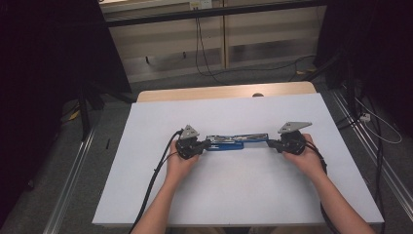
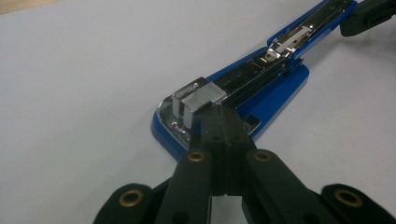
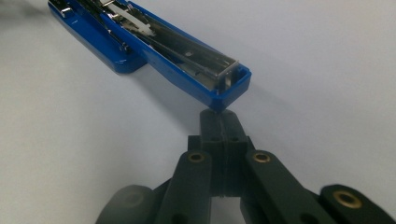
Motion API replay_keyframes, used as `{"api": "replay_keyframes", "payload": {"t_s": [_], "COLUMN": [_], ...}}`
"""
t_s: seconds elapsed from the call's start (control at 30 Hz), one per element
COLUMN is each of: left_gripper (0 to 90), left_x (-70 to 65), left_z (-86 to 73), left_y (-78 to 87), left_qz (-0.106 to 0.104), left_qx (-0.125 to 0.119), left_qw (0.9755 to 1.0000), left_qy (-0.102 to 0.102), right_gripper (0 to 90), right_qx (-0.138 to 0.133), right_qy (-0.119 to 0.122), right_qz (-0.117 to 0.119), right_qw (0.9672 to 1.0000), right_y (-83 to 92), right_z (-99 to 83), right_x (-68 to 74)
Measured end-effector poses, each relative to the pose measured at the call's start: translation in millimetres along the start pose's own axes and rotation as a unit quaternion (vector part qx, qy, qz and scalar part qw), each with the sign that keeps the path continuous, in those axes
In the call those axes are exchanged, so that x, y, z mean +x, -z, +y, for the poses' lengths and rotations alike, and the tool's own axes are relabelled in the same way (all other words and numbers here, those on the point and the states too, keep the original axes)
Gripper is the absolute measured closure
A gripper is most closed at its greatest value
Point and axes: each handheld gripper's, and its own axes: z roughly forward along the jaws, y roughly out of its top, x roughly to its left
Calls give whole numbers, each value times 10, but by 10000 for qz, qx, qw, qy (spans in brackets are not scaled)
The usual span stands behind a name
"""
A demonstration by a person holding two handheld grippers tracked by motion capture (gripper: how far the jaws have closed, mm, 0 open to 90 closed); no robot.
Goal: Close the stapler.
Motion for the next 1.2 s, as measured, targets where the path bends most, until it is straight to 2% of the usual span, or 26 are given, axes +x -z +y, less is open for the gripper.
{"api": "replay_keyframes", "payload": {"t_s": [0.5, 0.7, 0.8, 0.87, 1.03, 1.2], "left_gripper": [900, 900, 900, 900, 900, 900], "left_x": [-1, 1, -4, -15, -13, -16], "left_z": [-4, -4, -9, -5, -14, -10], "left_y": [-2, 5, 1, 3, 30, 97], "left_qz": [-36, -50, -140, -99, -251, -311], "left_qx": [-14, 0, -29, -8, -53, -92], "left_qw": [10000, 10000, 9998, 9999, 9995, 9993], "left_qy": [51, 63, 139, 84, 197, 209], "right_gripper": [900, 900, 900, 900, 900, 900], "right_qx": [-195, -306, -317, -330, -434, -493], "right_qy": [5, 25, 34, 40, -78, -174], "right_qz": [38, 140, 160, 167, 273, 381], "right_qw": [9998, 9994, 9994, 9993, 9987, 9979], "right_y": [4, -9, -16, -17, -10, -2], "right_z": [55, 80, 82, 81, 75, 61], "right_x": [24, 55, 63, 65, 63, 84]}}
